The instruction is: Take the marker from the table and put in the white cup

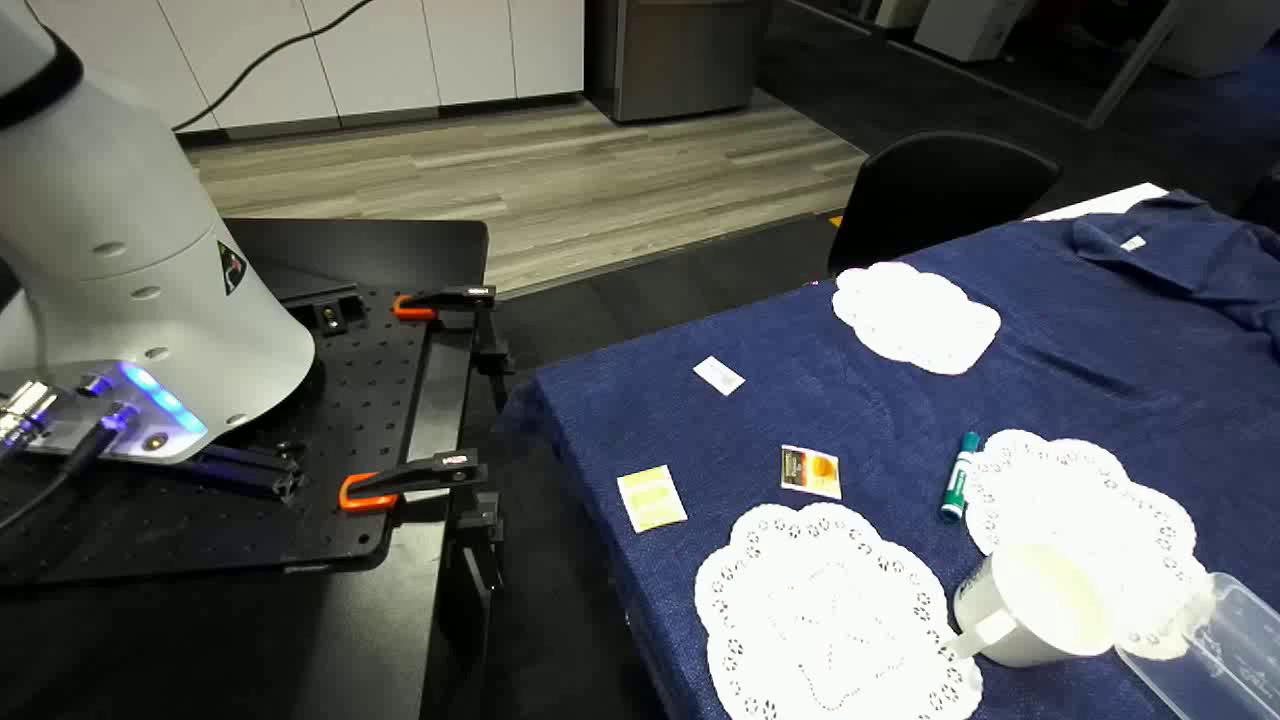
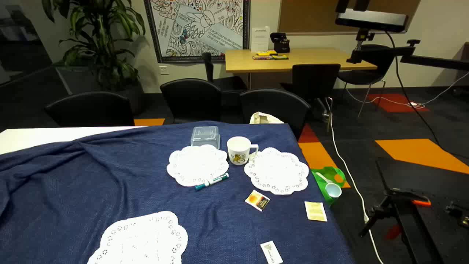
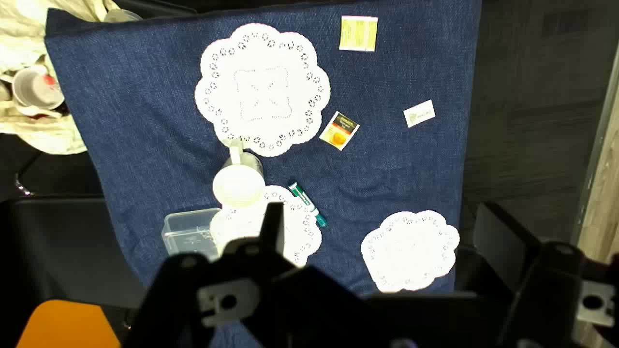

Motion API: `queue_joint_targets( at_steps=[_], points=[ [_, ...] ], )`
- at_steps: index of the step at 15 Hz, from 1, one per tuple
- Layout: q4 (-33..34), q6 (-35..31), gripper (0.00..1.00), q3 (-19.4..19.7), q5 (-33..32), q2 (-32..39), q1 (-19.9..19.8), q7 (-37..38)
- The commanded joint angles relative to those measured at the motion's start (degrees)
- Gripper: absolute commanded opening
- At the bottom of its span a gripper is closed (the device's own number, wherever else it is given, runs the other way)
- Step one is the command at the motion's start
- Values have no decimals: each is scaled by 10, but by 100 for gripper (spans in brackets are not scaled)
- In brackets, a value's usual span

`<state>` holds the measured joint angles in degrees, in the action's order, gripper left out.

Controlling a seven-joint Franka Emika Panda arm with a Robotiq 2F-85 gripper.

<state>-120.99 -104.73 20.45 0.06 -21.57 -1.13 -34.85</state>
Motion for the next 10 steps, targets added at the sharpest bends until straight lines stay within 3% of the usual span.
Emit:
queue_joint_targets(
  at_steps=[1, 10],
  points=[
    [1, 1, 100, -15, 7, 3, -18, -6],
    [6, -34, 100, -36, -3, 12, -12, -10]
  ],
)
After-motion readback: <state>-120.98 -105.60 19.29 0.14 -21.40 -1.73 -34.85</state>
